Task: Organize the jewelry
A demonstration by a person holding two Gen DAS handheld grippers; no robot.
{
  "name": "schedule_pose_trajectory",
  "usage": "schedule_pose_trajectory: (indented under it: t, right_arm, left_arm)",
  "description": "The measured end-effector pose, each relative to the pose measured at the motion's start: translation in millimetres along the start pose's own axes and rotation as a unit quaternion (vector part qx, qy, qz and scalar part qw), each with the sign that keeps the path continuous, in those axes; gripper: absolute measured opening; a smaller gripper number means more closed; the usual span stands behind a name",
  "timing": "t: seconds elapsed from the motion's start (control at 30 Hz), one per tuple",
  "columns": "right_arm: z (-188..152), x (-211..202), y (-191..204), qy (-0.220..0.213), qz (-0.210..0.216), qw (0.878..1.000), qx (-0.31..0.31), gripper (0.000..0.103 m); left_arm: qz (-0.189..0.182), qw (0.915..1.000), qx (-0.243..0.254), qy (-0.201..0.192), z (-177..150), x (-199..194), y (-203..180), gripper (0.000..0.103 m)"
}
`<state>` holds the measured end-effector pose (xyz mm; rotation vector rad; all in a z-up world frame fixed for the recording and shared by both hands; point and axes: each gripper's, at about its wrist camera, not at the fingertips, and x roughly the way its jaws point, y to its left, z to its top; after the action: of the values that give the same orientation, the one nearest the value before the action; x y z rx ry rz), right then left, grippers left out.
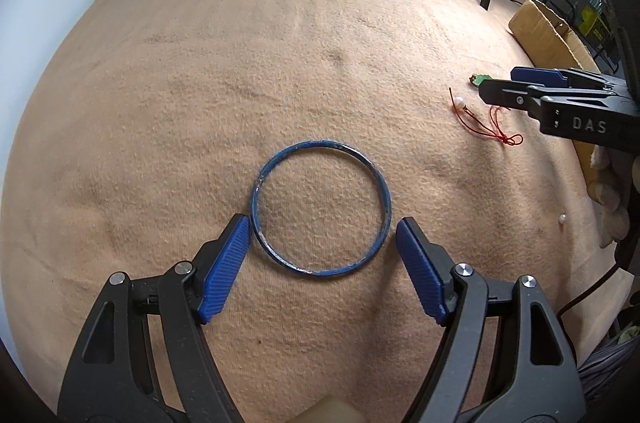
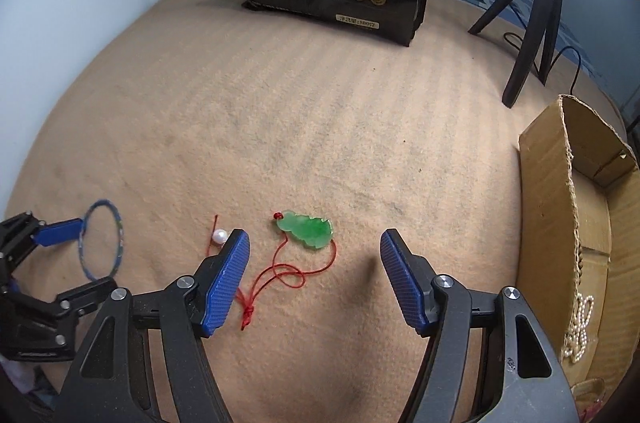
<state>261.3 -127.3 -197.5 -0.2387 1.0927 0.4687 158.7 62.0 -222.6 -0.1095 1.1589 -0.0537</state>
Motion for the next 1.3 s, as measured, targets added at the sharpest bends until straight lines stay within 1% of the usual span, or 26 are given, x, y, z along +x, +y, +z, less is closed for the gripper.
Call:
schedule_pose_trajectory:
  t: [0.2,0.33,0.43,0.47,0.5,0.7,0.93,1.1,1.3]
  right_arm:
    - [2,8,-5,0.003,0.005,1.0,0.015,0.051]
    - [2,14,2,0.006,0.006,1.0,-0.002,0.049]
    - [3,16,5,0.005,0.005,1.0,-0.01,0.038]
    - [3,16,5,0.005,0.007,1.0,-0.009,0.03]
    - [4,17,5,0.005,0.008,1.0,-0.009,0.029]
    - [2,14,6,-0.002,0.008,1.0,-0.009,0.028]
    - [0,4,4,-0.014,0.009,1.0,-0.006,0.028]
    - [2,-16,1,-0.036,0.013,0.999,-0.001,0.028]
    - [-1,-45,-4,-0.071,0.02,0.997,0.008,0.028]
  left_arm:
    - [-0.005,0.9999,-0.014,-0.003,3,1,2,0.077]
    - [0.002,0.9999,-0.011,-0.006,4,2,0,0.077]
    - [0.008,0.9999,-0.007,-0.009,4,3,-2,0.074]
    - [0.008,0.9999,-0.006,-0.009,4,4,-2,0.074]
    - [0.007,0.9999,-0.005,-0.01,5,4,-2,0.074]
    - [0.007,0.9998,-0.01,-0.017,6,3,-2,0.074]
    - [0.002,0.9989,-0.029,-0.036,11,-13,1,0.074]
    - [-0.01,0.998,-0.031,-0.055,16,-28,-6,0.074]
    - [-0.028,0.9961,-0.016,-0.083,25,-49,-26,0.074]
